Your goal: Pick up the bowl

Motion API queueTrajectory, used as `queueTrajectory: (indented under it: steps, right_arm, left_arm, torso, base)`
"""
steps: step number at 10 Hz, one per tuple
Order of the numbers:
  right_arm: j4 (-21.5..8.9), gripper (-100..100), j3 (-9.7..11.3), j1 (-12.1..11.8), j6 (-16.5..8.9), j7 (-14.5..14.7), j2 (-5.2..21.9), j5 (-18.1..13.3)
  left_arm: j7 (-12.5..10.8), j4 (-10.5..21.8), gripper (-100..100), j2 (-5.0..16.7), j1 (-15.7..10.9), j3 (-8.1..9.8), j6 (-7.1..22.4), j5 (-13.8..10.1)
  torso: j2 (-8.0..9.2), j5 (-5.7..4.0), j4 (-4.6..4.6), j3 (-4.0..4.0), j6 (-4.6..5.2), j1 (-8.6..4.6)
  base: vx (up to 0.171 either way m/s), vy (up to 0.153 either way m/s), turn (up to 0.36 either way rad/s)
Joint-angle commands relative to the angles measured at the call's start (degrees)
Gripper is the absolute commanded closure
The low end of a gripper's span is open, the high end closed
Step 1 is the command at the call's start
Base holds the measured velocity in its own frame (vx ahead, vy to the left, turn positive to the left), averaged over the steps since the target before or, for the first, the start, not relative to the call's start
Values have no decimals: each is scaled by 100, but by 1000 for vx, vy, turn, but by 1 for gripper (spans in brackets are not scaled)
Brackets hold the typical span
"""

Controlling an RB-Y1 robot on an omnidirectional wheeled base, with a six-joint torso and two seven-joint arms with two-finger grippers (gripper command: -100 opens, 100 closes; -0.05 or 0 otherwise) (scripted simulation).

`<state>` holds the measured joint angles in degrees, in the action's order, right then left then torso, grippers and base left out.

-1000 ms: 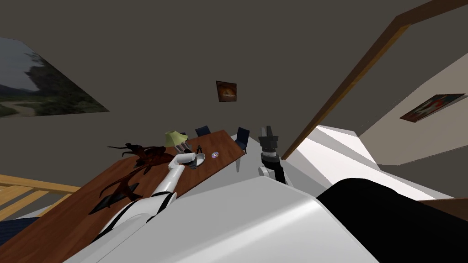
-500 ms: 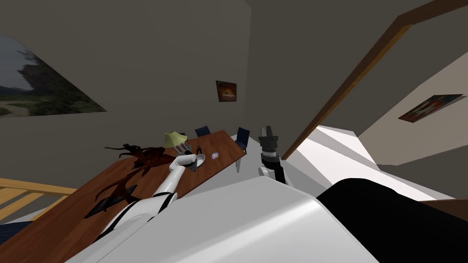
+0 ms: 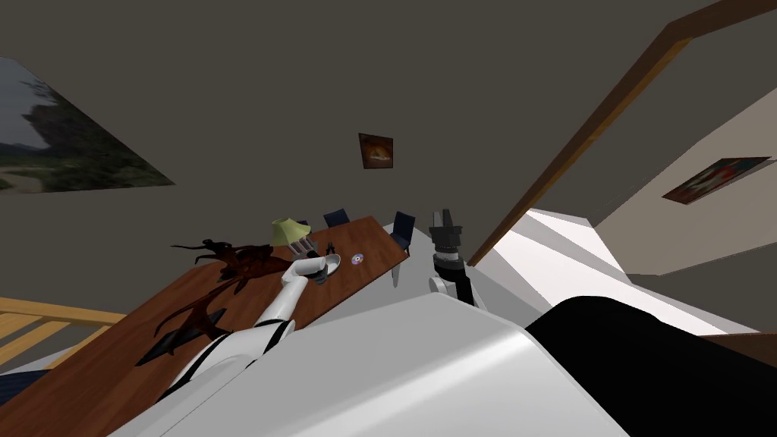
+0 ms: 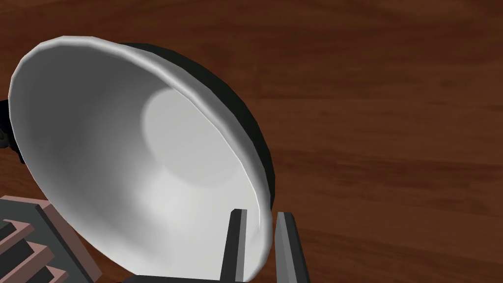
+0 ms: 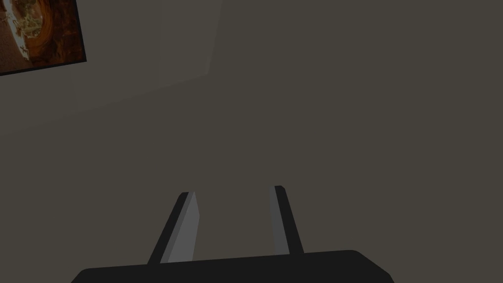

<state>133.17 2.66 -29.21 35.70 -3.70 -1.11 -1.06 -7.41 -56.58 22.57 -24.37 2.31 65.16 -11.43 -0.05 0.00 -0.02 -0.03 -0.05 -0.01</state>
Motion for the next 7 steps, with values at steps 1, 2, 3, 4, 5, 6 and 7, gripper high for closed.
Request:
queueTrajectory:
  steps: [1,2,3,4,5,6,7]
  right_arm:
    - [0,0,0,0,0,0,0,0]
    - [0,0,0,0,0,0,0,0]
    - [0,0,0,0,0,0,0,0]
    - [0,0,0,0,0,0,0,0]
    - [0,0,0,0,0,0,0,0]
    - [0,0,0,0,0,0,0,0]
    - [0,0,0,0,0,0,0,0]
  left_arm:
    - [0,0,100,0,0,0,0,0]
    - [0,1,100,-1,2,0,1,0]
    - [-1,2,0,-1,3,0,1,0]
    - [-12,-160,100,42,-23,-3,186,-29]
    - [-17,-222,100,64,-44,-4,271,-44]
    - [-7,-197,100,54,-13,0,200,-39]
    - [-9,-215,0,56,-12,0,231,-40]
  torso:
    - [0,0,0,0,0,0]
    - [1,-1,2,1,0,0]
    - [3,-2,3,3,0,-1]
    - [4,-2,3,4,0,-2]
    - [15,-5,8,11,0,-6]
    - [23,-7,10,16,0,-9]
    - [19,-6,9,14,-1,-8]
  base:
    - [0,0,0]
    - [0,0,0]
    - [0,0,0]
    - [-35,-9,3]
    - [-44,-11,3]
    - [-16,-4,1]
    - [0,0,0]
